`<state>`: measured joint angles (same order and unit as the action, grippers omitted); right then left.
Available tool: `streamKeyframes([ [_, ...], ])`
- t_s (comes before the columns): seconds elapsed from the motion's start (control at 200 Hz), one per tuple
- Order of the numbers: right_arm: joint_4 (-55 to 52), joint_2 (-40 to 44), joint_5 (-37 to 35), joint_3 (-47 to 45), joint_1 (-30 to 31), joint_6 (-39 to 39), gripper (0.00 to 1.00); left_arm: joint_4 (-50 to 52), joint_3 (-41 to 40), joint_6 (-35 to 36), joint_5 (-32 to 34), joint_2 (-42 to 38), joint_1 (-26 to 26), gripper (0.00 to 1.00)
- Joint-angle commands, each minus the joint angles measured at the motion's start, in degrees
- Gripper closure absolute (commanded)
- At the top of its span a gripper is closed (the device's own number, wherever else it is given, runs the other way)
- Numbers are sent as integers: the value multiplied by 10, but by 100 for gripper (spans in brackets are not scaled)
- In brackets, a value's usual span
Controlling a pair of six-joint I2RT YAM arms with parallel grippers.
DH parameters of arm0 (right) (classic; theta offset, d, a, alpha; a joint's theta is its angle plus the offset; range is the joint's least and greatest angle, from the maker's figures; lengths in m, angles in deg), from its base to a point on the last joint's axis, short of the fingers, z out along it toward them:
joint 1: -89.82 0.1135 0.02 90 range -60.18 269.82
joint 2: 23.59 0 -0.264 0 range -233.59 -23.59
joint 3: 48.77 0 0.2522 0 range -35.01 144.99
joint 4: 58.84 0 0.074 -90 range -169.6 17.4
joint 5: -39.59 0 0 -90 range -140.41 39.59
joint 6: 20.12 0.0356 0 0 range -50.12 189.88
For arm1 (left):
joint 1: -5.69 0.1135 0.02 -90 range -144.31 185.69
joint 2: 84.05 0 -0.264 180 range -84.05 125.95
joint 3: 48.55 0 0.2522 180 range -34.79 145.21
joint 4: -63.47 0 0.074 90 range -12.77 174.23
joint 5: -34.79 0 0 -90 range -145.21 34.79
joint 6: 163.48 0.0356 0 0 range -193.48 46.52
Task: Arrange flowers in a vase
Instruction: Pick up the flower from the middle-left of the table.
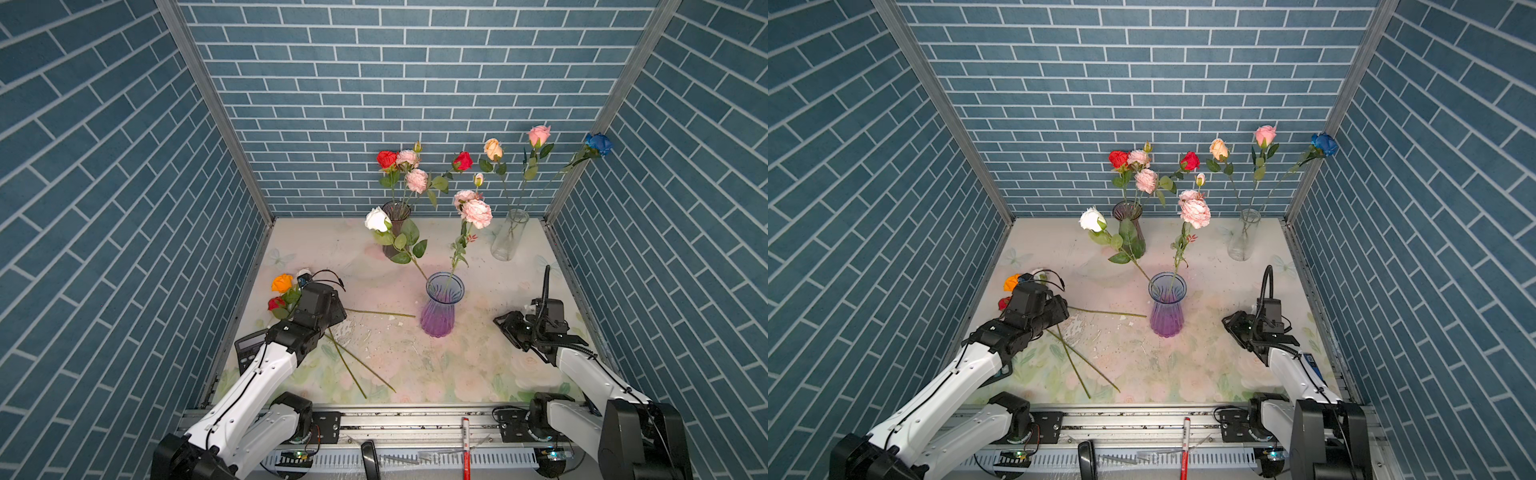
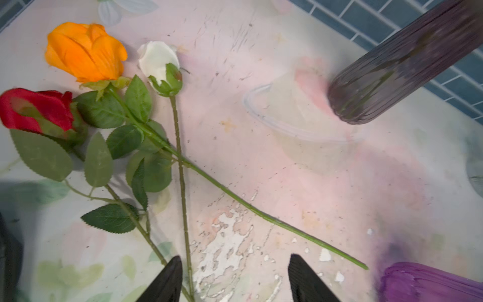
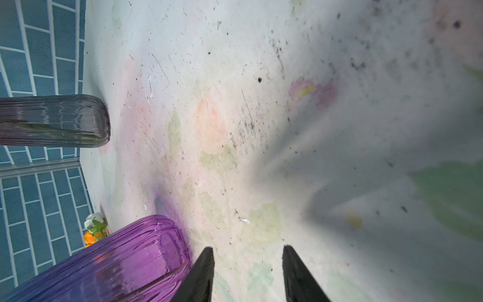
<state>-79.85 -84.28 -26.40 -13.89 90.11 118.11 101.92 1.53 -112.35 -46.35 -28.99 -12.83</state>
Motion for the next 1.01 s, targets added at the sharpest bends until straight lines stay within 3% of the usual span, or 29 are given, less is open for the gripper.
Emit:
streamKeyframes([
  [0.0, 7, -4, 8, 1, -3, 14, 55, 1, -2, 6, -14, 41, 24, 46],
  [0.245, 6, -4, 6, 1, -3, 15, 55, -18, 9, 13, -25, 131, 64, 51],
  [0.365, 6, -3, 5, 1, -3, 15, 55, 16, 18, -32, -1, 141, 72, 41],
  [0.495, 8, -7, 6, 2, -3, 15, 56, 35, 14, -82, -21, 145, 88, 40],
  [0.63, 8, -10, 8, 3, -3, 15, 55, 6, -5, -118, -72, 138, 111, 52],
  [0.785, 8, -9, 8, 1, -3, 15, 56, -5, -11, -139, -56, 137, 129, 74],
  [0.88, 8, -8, 8, 1, -4, 15, 55, 10, 3, -138, -39, 151, 132, 78],
  [1.0, 9, -8, 9, 1, -5, 15, 55, 47, 23, -148, -8, 173, 133, 76],
])
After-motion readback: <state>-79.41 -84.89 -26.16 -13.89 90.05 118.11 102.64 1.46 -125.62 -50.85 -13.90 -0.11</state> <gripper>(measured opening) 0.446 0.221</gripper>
